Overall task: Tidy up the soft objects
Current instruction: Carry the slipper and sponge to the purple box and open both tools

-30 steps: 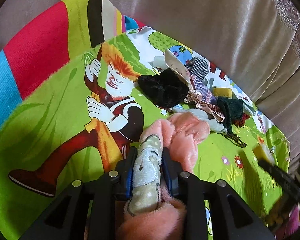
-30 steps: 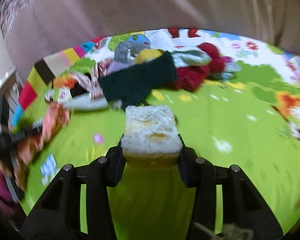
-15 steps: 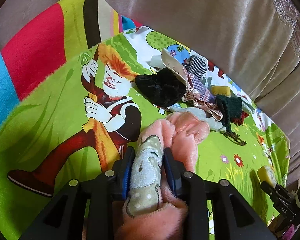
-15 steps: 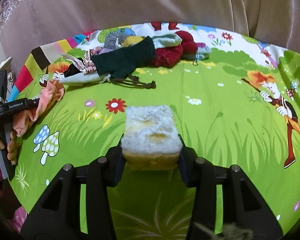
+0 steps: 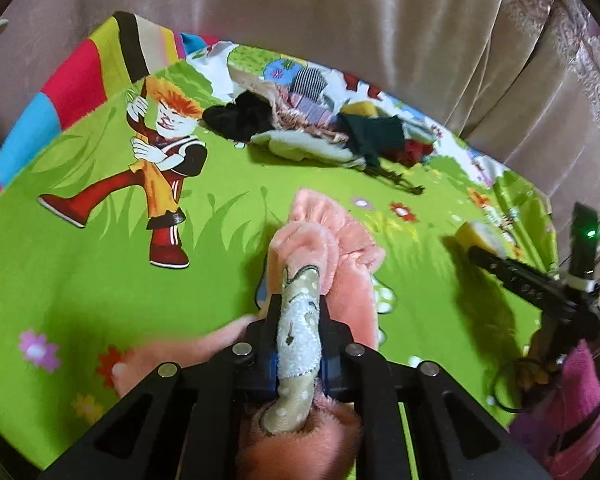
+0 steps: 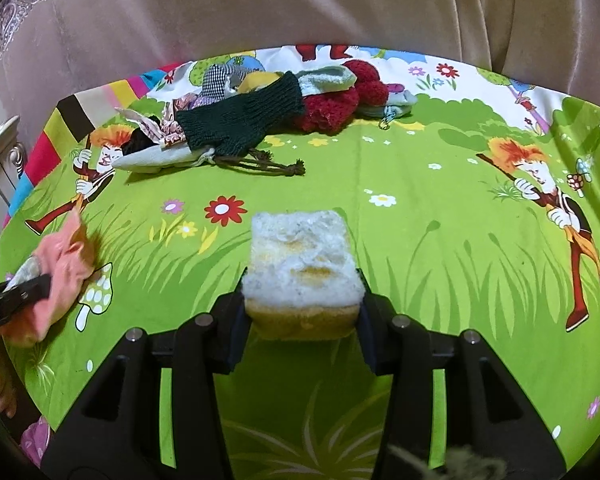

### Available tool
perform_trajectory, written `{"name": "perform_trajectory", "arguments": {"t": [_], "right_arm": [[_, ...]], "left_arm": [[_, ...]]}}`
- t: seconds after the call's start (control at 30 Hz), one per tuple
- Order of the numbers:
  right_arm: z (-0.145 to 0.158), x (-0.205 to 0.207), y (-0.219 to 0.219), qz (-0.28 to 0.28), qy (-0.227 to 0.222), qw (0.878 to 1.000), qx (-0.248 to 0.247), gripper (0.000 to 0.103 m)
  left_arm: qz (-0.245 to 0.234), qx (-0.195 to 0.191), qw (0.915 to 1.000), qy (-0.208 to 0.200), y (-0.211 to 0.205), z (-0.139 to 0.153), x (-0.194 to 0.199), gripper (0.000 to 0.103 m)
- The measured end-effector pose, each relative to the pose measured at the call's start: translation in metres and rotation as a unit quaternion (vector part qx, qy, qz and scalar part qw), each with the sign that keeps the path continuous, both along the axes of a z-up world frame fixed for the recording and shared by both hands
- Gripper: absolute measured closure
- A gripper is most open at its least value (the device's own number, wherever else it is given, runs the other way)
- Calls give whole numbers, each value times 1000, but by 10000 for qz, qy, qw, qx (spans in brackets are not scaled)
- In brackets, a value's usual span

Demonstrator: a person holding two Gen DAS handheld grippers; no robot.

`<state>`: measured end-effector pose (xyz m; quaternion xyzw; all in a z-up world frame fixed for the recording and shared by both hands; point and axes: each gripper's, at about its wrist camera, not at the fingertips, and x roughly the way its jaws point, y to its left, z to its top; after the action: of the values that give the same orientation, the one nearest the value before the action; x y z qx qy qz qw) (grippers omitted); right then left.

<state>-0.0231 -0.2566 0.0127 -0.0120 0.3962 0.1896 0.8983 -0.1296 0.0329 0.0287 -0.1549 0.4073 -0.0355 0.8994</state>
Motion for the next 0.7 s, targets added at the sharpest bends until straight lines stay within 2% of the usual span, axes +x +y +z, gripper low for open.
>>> {"name": "perform_trajectory", "arguments": {"t": [0.13,0.23,0.33,0.47,0.7], "right_arm": [[9,-18,-8,-151,53,9988,469,53],[22,-39,-8,-126,-104,9983,551,53],[48,-58,-10,-62,-448,9972,589,53],[99,-83,-17,-30,-1096,9913,731,53],[173,-125,-15,148,-2095,9741,835,53]], "left_arm": [[89,40,9993,-356,2,31,-14,89],[195,57,9969,-767,3,62,-26,89],[269,112,9915,-1267,0,94,-36,88],[382,111,9818,-1855,-4,131,-52,88],[380,316,9685,-2442,-13,176,-71,88]]}}
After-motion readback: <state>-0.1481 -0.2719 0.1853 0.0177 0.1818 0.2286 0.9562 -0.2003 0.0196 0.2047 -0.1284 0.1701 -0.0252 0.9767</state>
